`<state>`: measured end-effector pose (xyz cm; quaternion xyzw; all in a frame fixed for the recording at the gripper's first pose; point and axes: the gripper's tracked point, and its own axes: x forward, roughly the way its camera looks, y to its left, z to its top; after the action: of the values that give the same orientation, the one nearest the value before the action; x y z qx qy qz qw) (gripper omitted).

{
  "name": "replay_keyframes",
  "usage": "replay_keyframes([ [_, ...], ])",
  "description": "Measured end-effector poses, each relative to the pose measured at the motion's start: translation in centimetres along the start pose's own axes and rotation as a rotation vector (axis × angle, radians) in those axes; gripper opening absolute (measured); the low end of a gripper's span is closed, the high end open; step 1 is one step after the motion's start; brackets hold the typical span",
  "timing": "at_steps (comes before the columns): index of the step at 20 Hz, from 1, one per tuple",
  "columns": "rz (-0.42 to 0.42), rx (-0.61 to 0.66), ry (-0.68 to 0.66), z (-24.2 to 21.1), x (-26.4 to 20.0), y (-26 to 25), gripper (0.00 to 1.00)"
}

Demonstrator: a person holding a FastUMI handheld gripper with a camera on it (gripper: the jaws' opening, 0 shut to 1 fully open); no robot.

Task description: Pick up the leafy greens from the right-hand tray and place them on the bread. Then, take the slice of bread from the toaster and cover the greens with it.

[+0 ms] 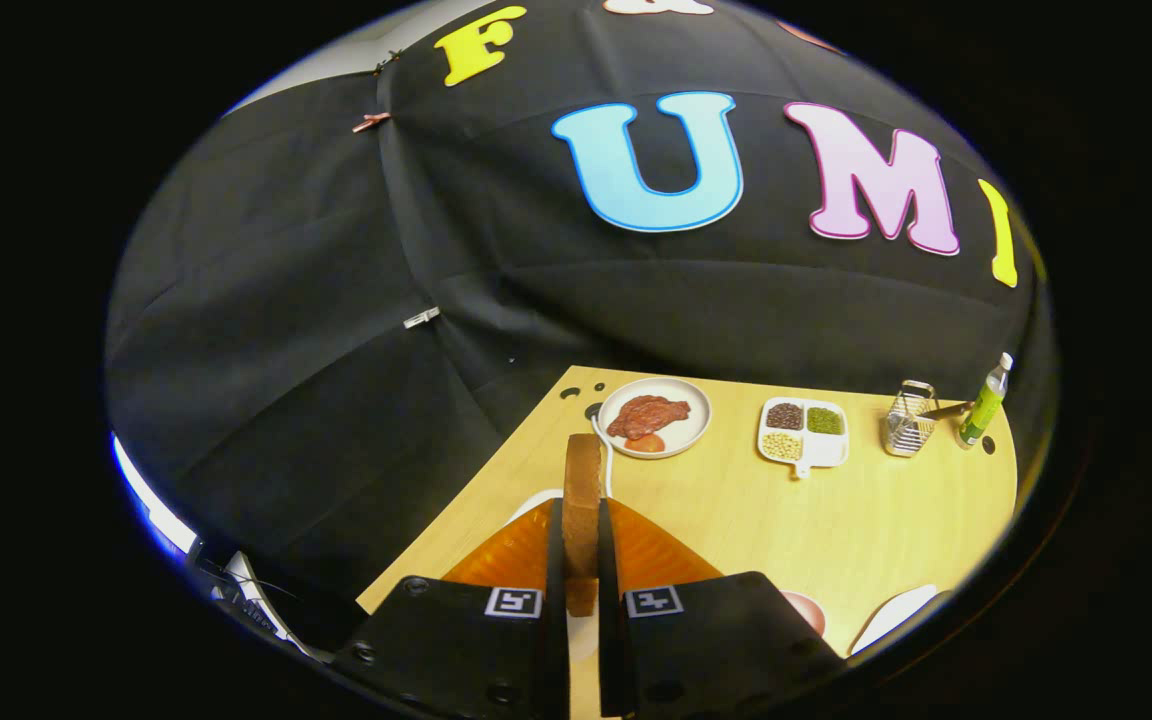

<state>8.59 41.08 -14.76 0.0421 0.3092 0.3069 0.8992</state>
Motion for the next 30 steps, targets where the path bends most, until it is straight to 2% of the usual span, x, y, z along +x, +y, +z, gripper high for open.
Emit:
replay_keyframes([
  [6,-0.046,0.114,0.015,-2.0,-1.8,-6.3,0.16],
  [20,-0.043,0.349,0.178,-15.9,-2.0,-12.8,0.16],
  [30,-0.106,0.367,0.208,-19.5,-1.7,-16.9,0.16],
])
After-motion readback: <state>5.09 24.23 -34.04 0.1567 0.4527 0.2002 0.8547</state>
